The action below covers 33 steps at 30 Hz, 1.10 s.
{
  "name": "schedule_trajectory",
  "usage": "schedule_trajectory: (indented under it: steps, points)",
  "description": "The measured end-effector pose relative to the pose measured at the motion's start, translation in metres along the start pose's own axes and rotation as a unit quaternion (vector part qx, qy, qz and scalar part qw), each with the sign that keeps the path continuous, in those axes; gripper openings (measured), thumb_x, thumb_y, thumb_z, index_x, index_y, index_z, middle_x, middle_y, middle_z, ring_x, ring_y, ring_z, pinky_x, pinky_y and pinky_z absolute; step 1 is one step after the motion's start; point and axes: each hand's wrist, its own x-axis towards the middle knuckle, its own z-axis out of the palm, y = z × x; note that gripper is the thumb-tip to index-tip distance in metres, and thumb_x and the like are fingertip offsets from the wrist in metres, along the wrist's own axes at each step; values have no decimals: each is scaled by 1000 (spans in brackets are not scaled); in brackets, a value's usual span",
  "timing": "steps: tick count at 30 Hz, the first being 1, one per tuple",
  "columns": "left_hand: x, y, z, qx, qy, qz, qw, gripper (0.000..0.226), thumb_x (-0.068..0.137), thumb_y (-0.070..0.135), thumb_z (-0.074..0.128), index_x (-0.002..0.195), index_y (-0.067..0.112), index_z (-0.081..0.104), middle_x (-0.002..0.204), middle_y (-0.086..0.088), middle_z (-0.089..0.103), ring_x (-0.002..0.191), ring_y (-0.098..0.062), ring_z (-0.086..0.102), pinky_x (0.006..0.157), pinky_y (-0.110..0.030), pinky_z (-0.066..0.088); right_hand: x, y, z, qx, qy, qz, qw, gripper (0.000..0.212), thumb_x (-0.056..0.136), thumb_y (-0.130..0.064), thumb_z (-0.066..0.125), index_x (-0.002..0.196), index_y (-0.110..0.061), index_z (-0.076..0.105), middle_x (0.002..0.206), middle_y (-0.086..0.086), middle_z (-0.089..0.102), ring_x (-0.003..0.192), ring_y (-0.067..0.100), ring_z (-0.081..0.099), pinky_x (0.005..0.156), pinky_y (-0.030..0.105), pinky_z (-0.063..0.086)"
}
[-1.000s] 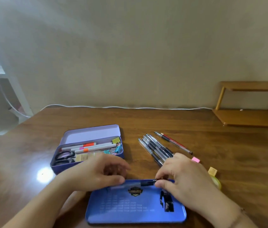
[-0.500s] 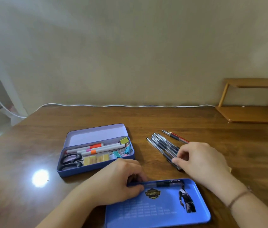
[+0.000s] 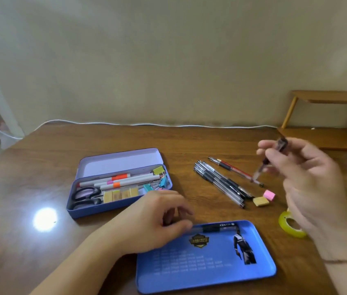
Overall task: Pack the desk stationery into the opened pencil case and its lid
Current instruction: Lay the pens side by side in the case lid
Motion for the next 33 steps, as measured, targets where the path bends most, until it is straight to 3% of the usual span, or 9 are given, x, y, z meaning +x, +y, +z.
schedule_trajectory:
  steps: [4, 7, 10, 12, 14, 17, 19, 26, 33]
  points:
    - [1, -4, -2, -79, 121, -33, 989, 19, 91, 13, 65, 94, 30, 71, 83, 13, 69, 76, -8, 64, 64, -18, 49, -24, -18, 22, -84, -127, -101, 983, 19, 79, -26, 72, 95, -36, 71, 90, -8, 73, 84, 15, 68, 75, 22, 55]
    - [-1, -5, -6, -132, 95, -34, 986, 18, 88, 11, 69, 95, 28, 71, 81, 8, 69, 69, -11, 62, 61, -26, 50, -44, -5, 40, -313, -322, -129, 884, 20, 81, -30, 74, 98, -38, 71, 98, -24, 65, 96, 4, 60, 80, 17, 48]
    - [-3, -6, -9, -56, -2, -26, 998, 20, 81, 26, 77, 98, 32, 69, 87, 11, 67, 75, -13, 63, 65, -30, 53, -53, 5, 45, -428, -403, -129, 799, 22, 83, -45, 68, 105, -45, 66, 103, -28, 54, 103, -3, 47, 83, 21, 45]
    - [-3, -3, -7, 7, -62, -9, 998, 29, 76, 39, 79, 102, 34, 68, 91, 16, 64, 81, -11, 61, 69, -30, 53, -51, 2, 40, -433, -408, -103, 797, 23, 84, -44, 66, 107, -47, 64, 103, -28, 54, 102, -4, 48, 83, 23, 46]
    - [-2, -1, -6, 30, -91, -3, 995, 33, 74, 46, 79, 103, 36, 67, 91, 21, 58, 81, -4, 57, 69, -21, 49, -43, -4, 33, -396, -363, -65, 841, 22, 84, -32, 70, 103, -44, 68, 99, -26, 59, 100, -2, 55, 81, 20, 47]
    - [-2, -4, -7, 34, -88, -5, 996, 21, 79, 39, 77, 98, 34, 70, 93, 20, 61, 84, 0, 58, 72, -17, 47, -30, -4, 20, -366, -216, -68, 902, 32, 83, -13, 71, 100, -39, 72, 95, -24, 65, 98, -3, 59, 79, 6, 43]
    - [-3, -6, -10, 30, -74, -10, 997, 14, 82, 29, 76, 94, 32, 71, 90, 17, 64, 82, -4, 61, 70, -19, 50, -29, -4, 18, -359, -208, -60, 908, 36, 83, -7, 70, 102, -38, 72, 98, -21, 65, 97, 1, 60, 80, 7, 42]
    - [-4, -10, -16, -5, -76, -49, 996, 13, 82, 24, 76, 91, 33, 72, 89, 15, 69, 81, -12, 64, 70, -28, 53, -48, 8, 43, -408, -391, -46, 824, 15, 78, -33, 75, 93, -35, 72, 88, -22, 66, 93, 1, 56, 78, 22, 48]
    - [-4, -12, -19, -43, -98, -55, 993, 17, 85, 12, 70, 92, 26, 77, 93, 9, 72, 88, -14, 67, 79, -37, 54, -59, 34, 70, -490, -338, -158, 788, 20, 76, -53, 63, 76, -33, 65, 80, -17, 54, 78, 9, 47, 63, 27, 42]
